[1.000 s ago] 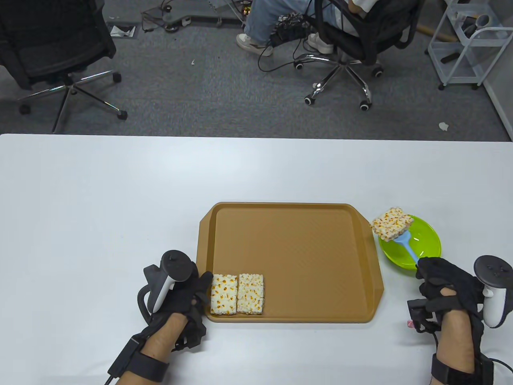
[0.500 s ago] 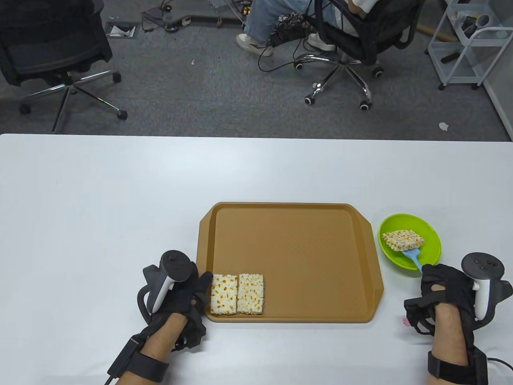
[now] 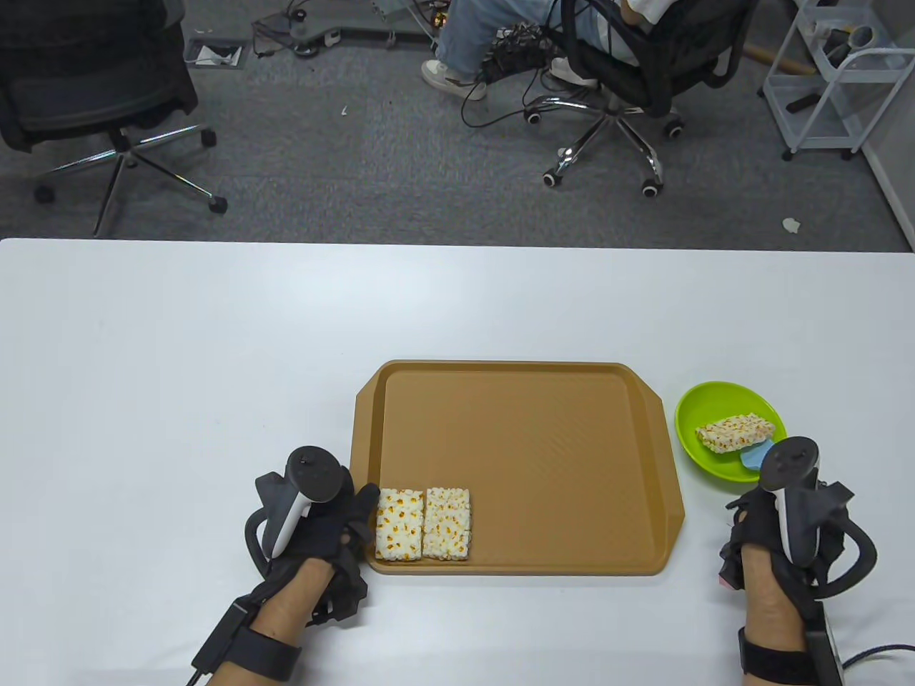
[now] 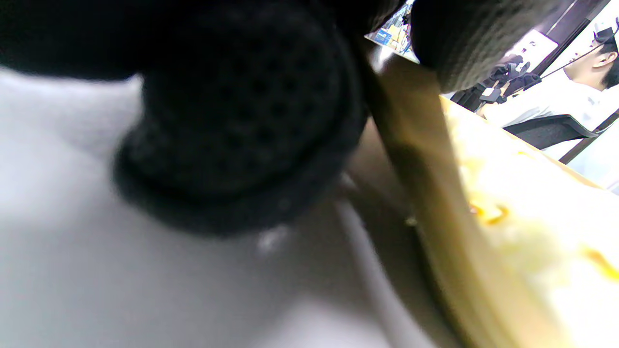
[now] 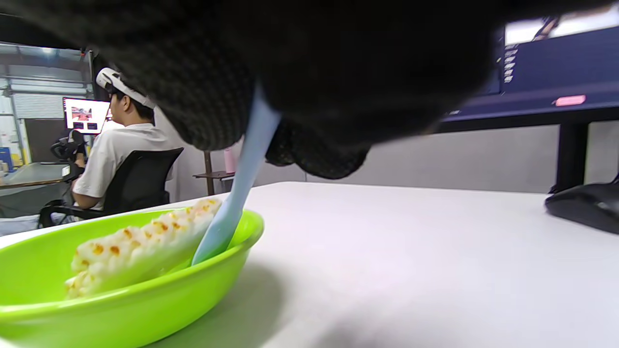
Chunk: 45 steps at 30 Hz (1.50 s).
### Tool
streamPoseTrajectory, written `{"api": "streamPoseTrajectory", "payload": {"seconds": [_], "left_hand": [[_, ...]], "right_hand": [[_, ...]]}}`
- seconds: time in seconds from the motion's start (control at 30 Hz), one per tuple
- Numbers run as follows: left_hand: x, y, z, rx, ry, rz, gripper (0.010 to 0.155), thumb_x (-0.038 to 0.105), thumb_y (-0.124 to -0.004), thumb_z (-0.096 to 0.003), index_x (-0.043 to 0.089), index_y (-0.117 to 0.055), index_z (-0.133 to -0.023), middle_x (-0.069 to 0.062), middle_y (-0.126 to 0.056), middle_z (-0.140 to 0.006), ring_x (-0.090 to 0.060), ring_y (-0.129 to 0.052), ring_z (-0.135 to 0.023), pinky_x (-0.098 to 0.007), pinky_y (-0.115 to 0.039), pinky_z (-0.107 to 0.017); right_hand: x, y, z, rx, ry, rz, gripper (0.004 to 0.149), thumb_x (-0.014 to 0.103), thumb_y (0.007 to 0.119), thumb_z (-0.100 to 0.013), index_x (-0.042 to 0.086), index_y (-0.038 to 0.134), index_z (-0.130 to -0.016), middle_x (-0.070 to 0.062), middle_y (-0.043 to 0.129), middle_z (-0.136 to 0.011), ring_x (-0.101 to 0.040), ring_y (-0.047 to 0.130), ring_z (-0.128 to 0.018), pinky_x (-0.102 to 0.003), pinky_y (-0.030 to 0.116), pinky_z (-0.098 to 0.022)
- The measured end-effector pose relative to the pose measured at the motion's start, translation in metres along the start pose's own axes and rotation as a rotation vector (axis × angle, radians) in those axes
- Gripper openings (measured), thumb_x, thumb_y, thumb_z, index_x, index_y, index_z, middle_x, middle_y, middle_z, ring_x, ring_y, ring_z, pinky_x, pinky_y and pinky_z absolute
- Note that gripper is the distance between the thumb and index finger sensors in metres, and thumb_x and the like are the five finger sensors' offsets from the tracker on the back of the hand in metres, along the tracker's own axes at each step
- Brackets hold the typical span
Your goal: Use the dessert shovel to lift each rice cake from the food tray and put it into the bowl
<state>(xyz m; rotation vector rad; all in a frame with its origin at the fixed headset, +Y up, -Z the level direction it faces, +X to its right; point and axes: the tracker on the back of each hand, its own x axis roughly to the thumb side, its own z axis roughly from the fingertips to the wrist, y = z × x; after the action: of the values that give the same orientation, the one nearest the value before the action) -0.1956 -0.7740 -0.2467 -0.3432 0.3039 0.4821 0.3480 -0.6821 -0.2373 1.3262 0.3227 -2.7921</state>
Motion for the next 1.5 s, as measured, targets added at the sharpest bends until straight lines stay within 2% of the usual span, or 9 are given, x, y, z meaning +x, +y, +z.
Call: {"api": "streamPoseTrajectory", "payload": {"seconds": [0.33,0.5,0.6,0.73,0.83,0.9,1.1,1.33,1.5], "left_hand": [[0.000,0.000,0.000,-0.004,-0.002,0.001,0.067,0.053,-0.078,-0.0470,0.011,-0.065,-0.097,-0.009,-0.103,-0.045,-0.018,-0.110,-0.013,-0.033,-0.092,0.001],[0.000,0.000,0.000,-0.005,-0.002,0.001,0.067,0.053,-0.078,-0.0471,0.011,-0.065,-0.097,-0.009,-0.103,-0.045,-0.018,-0.110,-0.013,-0.033,-0.092,0.001],[0.000,0.000,0.000,-0.005,-0.001,0.004,0.067,0.053,-0.078,-0.0471,0.011,-0.065,-0.097,-0.009,-0.102,-0.045,-0.018,-0.110,-0.013,-0.033,-0.092,0.001],[0.000,0.000,0.000,-0.005,0.000,0.007,0.066,0.053,-0.078,-0.0471,0.011,-0.065,-0.097,-0.009,-0.102,-0.045,-0.018,-0.110,-0.013,-0.033,-0.092,0.001],[0.000,0.000,0.000,-0.006,0.000,0.008,0.067,0.054,-0.078,-0.0470,0.011,-0.065,-0.097,-0.009,-0.103,-0.045,-0.018,-0.110,-0.013,-0.033,-0.092,0.001],[0.000,0.000,0.000,-0.006,0.001,0.009,0.067,0.053,-0.078,-0.0470,0.011,-0.065,-0.097,-0.009,-0.102,-0.045,-0.018,-0.110,-0.013,-0.033,-0.092,0.001],[0.000,0.000,0.000,-0.008,0.001,0.012,0.067,0.054,-0.078,-0.0470,0.012,-0.065,-0.097,-0.009,-0.102,-0.045,-0.018,-0.110,-0.013,-0.033,-0.092,0.001],[-0.001,0.000,0.000,-0.011,0.000,0.016,0.066,0.053,-0.078,-0.0471,0.011,-0.065,-0.097,-0.009,-0.102,-0.045,-0.018,-0.110,-0.013,-0.034,-0.092,0.000],[-0.001,0.000,0.000,-0.015,-0.002,0.017,0.066,0.053,-0.078,-0.0471,0.011,-0.065,-0.097,-0.009,-0.102,-0.045,-0.018,-0.110,-0.013,-0.034,-0.092,0.000]], "right_hand": [[-0.010,-0.008,0.001,0.000,0.052,-0.012,0.044,0.035,0.086,-0.036,0.016,0.090,-0.074,-0.013,0.095,-0.069,-0.017,0.101,-0.014,-0.033,0.088,-0.004],[-0.010,-0.020,0.011,-0.050,0.031,-0.045,0.051,0.028,0.083,-0.037,0.014,0.079,-0.087,-0.015,0.084,-0.083,-0.022,0.100,-0.033,-0.039,0.089,-0.020],[-0.006,-0.024,0.018,-0.078,-0.037,-0.095,0.059,0.021,0.081,-0.037,0.016,0.068,-0.094,-0.015,0.074,-0.091,-0.023,0.097,-0.050,-0.042,0.090,-0.036],[0.005,-0.032,0.036,-0.271,-0.165,-0.216,0.059,0.020,0.082,-0.036,0.019,0.069,-0.094,-0.010,0.077,-0.089,-0.022,0.097,-0.055,-0.043,0.090,-0.042],[0.015,-0.035,0.051,-0.318,-0.310,-0.311,0.056,0.023,0.082,-0.036,0.024,0.073,-0.091,-0.006,0.082,-0.086,-0.020,0.098,-0.053,-0.041,0.092,-0.041],[0.024,-0.033,0.060,-0.266,-0.449,-0.365,0.052,0.027,0.081,-0.036,0.026,0.077,-0.088,-0.005,0.087,-0.082,-0.017,0.100,-0.045,-0.038,0.093,-0.035],[0.062,-0.006,0.097,0.051,-0.819,-0.440,0.050,0.032,0.080,-0.035,0.023,0.081,-0.085,-0.006,0.092,-0.074,-0.014,0.098,-0.025,-0.032,0.090,-0.014],[0.088,0.024,0.126,0.258,-0.998,-0.339,0.050,0.034,0.080,-0.035,0.022,0.081,-0.084,-0.006,0.092,-0.072,-0.012,0.097,-0.021,-0.031,0.089,-0.011],[0.094,0.035,0.130,0.339,-1.028,-0.354,0.050,0.034,0.079,-0.036,0.021,0.080,-0.084,-0.007,0.091,-0.072,-0.012,0.097,-0.020,-0.032,0.088,-0.011]]}}
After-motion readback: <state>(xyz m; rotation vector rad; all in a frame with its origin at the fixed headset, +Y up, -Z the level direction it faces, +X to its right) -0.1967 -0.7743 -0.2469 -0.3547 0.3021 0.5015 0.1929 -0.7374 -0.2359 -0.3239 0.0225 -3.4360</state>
